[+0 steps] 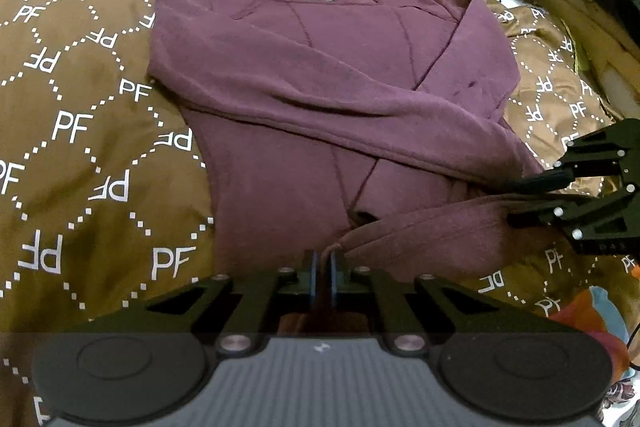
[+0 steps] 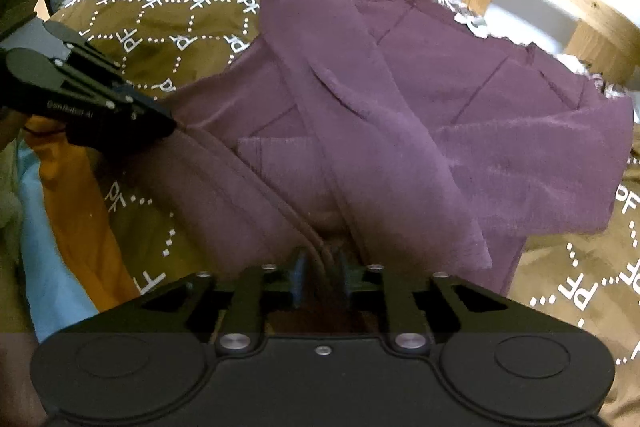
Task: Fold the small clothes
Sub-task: 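Lift the hem with both grippers and carry it toward the collar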
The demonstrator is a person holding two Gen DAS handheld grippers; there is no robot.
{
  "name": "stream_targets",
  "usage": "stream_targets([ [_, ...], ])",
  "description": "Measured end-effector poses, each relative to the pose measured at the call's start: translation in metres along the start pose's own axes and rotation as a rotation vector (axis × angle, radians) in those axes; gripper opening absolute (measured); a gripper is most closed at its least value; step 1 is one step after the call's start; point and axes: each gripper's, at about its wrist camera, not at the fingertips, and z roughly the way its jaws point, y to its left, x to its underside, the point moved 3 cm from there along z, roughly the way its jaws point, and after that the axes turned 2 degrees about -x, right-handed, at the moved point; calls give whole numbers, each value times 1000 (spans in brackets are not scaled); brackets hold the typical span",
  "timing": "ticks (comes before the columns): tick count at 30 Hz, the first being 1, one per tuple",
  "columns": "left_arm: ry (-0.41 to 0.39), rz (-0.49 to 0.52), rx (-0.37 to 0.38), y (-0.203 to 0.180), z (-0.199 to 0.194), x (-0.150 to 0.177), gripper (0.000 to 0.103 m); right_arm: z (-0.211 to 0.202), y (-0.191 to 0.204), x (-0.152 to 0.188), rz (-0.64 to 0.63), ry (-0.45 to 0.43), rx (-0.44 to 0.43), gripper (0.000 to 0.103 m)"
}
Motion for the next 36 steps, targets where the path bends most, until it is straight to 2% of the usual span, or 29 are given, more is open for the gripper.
stream_targets([
  [5,2,-1,-9,-1,2,1,6,0,-6,14,8,48,-1,52],
  [9,-1,-2,-13,0,2,0,6,1,-12,31,-6,103,36,54],
  [10,-3,-2,-19,0,2,0,3,0,-16,34,5,113,49,54],
  [12,-20,10,-60,1,1,-1,2,-2,-23,41,40,124,76,53],
  [13,-28,11,-73,2,1,-1,0,-3,-26,44,52,127,84,52],
  [14,-35,11,-86,4,0,-2,0,-5,-28,47,62,126,92,44],
  [15,-43,10,-91,5,-2,-3,0,-7,-29,50,66,123,100,29],
  [17,-52,12,-87,4,-4,-4,0,-11,-28,55,74,117,107,18],
  [20,-44,20,-48,1,-7,-2,0,-20,-18,64,53,89,131,13],
  [23,-23,19,-6,-2,-11,2,0,-27,-15,67,47,78,151,12],
  [24,-22,13,-2,-3,-13,3,6,-28,-14,67,48,76,159,12],
  [26,-31,12,13,-6,-18,3,35,-31,-14,66,50,70,175,12],
  [27,-46,10,17,-7,-22,2,67,-32,-15,65,55,66,182,12],
  [28,-64,16,20,-8,-26,2,85,-31,-16,64,63,63,187,12],
  [31,-109,71,31,-17,-33,2,89,-31,-19,63,73,58,194,12],
  [36,-41,104,44,-20,-18,7,92,-30,-19,64,66,52,196,12],
])
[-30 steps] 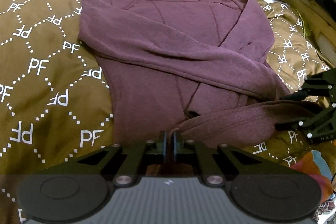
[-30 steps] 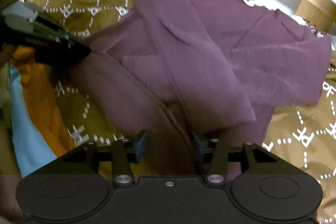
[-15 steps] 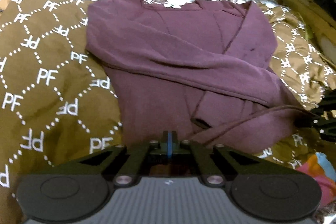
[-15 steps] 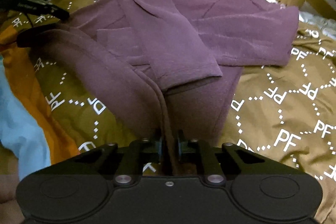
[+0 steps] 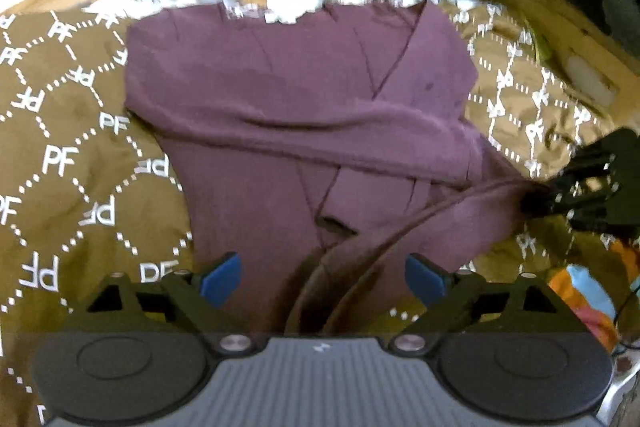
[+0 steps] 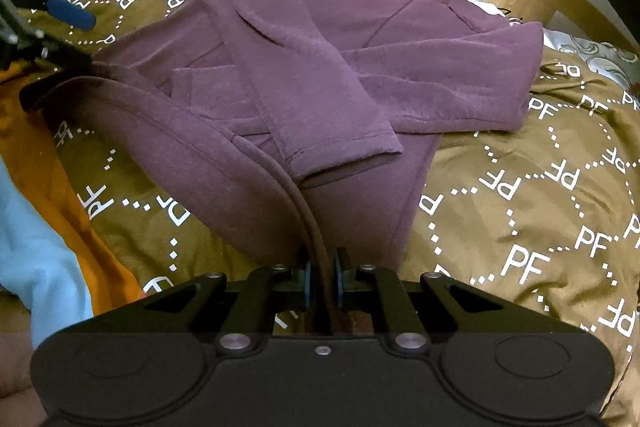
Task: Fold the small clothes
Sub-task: 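Lift the hem with both grippers and carry it toward the collar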
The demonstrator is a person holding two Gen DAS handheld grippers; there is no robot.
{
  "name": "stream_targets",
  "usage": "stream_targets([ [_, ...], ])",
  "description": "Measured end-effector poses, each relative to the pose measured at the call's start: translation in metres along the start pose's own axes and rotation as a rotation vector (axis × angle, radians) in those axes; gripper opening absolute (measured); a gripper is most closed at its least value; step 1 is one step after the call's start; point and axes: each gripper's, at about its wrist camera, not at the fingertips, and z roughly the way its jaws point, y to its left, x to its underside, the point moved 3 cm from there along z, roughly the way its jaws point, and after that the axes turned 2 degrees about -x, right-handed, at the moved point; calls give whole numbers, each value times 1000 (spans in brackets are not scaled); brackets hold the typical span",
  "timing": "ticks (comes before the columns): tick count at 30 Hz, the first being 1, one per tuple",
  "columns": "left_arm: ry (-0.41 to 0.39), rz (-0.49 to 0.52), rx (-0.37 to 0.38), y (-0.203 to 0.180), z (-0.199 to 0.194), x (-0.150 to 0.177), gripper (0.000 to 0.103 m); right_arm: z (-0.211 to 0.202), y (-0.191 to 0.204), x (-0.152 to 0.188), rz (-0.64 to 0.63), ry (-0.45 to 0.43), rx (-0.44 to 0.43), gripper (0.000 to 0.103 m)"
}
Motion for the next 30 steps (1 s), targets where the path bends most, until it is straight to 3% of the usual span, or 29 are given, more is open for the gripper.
stream_targets([
  [5,62,63,-61,-3,13,10,91,-2,-3,3,17,-11,0,12],
  [9,78,101,-125,-5,15,18,72,-5,-4,7,45,-17,5,12],
  [11,62,114,-134,-8,9,22,60,-8,-4,11,64,-22,10,12],
  [16,39,142,-171,-20,-1,27,10,-20,1,21,107,-70,28,11],
  [18,12,163,-195,-27,-5,28,6,-26,6,24,106,-104,35,6],
  [24,-110,134,-185,-36,-42,23,4,-55,23,25,124,-249,46,5],
  [30,-237,143,-266,-40,-90,37,4,-98,32,28,163,-381,85,5],
])
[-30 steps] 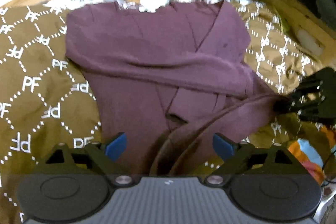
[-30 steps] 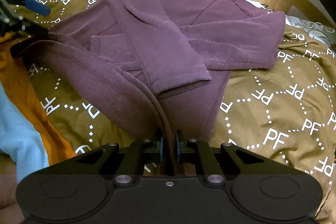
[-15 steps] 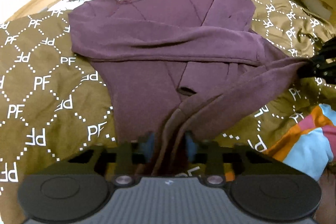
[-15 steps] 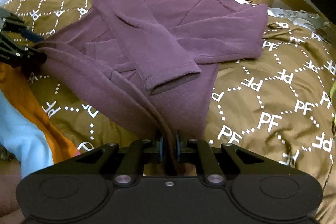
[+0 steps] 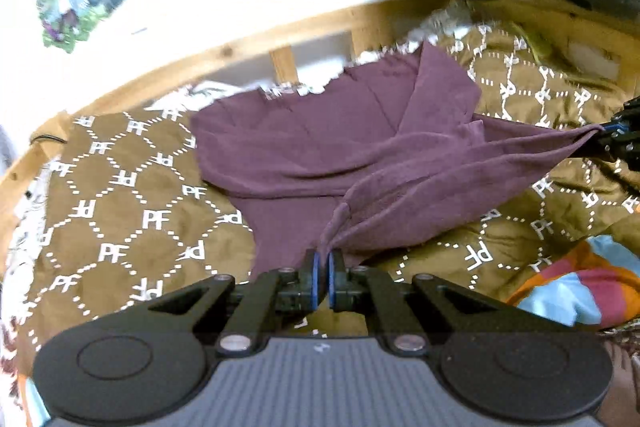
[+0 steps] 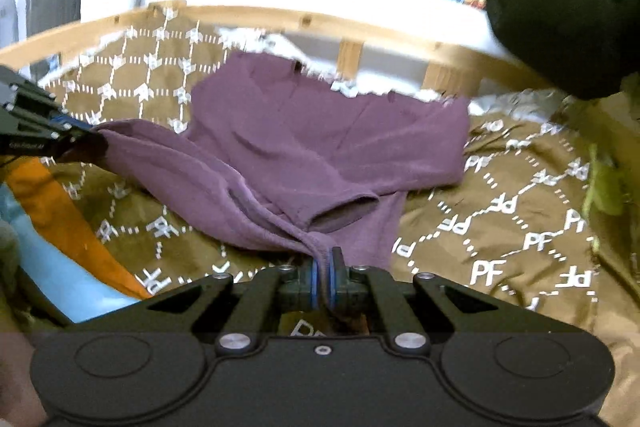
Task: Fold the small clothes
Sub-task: 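Lift the hem with both grippers and carry it toward the collar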
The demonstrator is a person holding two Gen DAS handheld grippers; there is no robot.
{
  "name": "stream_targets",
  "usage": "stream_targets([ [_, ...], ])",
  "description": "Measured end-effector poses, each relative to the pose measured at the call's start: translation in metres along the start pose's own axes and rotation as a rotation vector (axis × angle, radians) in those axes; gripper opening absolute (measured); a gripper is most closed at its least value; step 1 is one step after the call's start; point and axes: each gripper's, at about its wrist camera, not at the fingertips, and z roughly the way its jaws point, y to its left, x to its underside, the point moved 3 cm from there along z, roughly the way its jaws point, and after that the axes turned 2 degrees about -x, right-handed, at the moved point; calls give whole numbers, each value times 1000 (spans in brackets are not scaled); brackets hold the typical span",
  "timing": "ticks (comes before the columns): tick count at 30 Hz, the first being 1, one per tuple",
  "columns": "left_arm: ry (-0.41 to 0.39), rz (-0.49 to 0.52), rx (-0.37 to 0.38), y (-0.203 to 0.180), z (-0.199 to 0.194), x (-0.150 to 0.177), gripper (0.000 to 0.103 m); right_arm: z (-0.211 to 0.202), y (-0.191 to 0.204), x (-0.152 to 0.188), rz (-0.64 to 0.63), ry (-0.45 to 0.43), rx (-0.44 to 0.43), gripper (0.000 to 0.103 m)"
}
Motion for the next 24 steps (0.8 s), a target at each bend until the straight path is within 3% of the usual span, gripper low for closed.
stream_targets([
  [7,-67,-9,24,3,-58,3,4,-53,6,0,16,-95,38,4],
  [14,-99,42,88,-1,-100,8,4,-106,17,8,-2,-95,22,4],
  [18,-85,3,131,3,-95,-3,4,-115,14,5,1,-91,30,4],
  [24,-65,-62,127,31,-54,-39,4,-83,-2,-26,-22,-74,54,4],
])
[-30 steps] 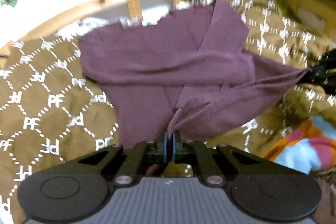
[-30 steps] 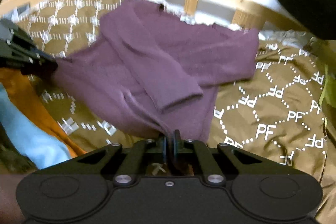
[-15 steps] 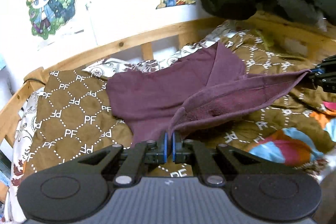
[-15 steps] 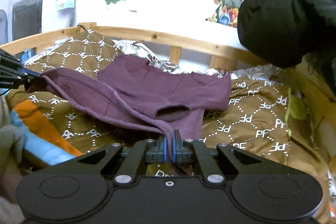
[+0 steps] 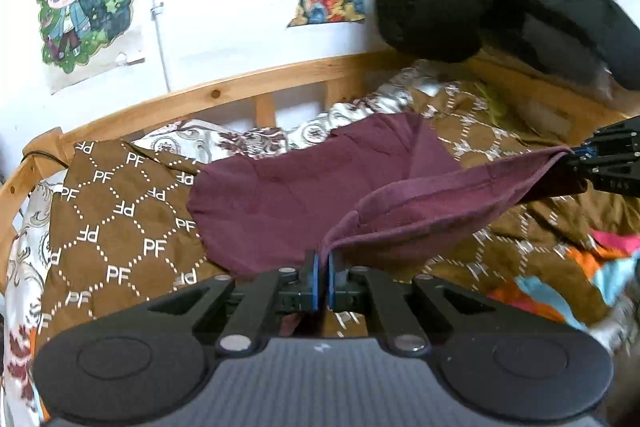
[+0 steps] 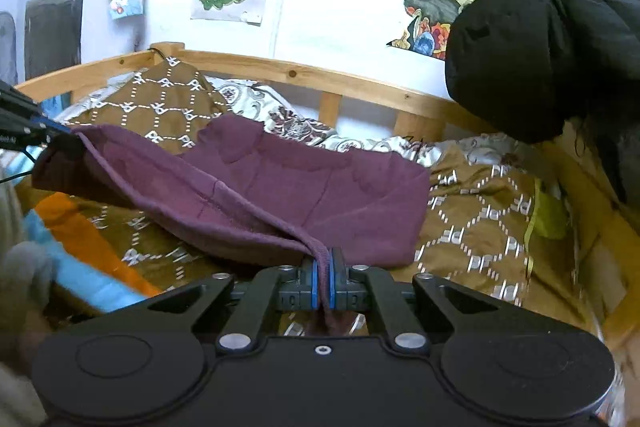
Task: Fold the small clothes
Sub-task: 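Lay the hem over the collar edge with both grippers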
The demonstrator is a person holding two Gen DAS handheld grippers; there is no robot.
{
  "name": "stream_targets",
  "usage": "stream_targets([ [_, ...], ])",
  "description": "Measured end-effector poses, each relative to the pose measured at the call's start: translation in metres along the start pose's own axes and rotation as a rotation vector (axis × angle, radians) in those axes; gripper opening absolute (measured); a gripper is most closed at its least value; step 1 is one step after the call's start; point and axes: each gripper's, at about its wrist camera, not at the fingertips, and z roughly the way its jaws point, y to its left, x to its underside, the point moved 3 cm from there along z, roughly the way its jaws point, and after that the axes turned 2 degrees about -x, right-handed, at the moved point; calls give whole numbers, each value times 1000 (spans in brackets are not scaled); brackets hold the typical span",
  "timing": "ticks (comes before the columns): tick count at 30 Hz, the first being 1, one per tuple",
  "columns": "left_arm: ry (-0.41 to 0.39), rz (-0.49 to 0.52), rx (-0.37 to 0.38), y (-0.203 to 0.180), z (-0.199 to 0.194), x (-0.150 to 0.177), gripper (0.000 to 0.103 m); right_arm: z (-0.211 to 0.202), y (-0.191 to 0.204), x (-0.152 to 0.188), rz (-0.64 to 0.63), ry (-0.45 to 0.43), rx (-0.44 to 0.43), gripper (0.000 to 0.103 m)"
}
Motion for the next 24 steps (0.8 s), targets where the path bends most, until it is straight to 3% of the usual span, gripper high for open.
stream_targets([
  [3,24,-26,-20,16,30,-20,4,29,-10,-24,-46,17,25,4],
  [9,-5,-9,-103,48,90,-70,4,105,-31,-86,-124,52,54,4],
  [15,-31,-74,-128,74,161,-112,4,182,-57,-138,-96,123,73,4],
  [19,-58,-89,-122,84,196,-121,4,227,-69,-153,-147,210,107,4],
  [24,-53,-117,-110,103,230,-102,4,272,-71,-164,-181,306,115,4],
])
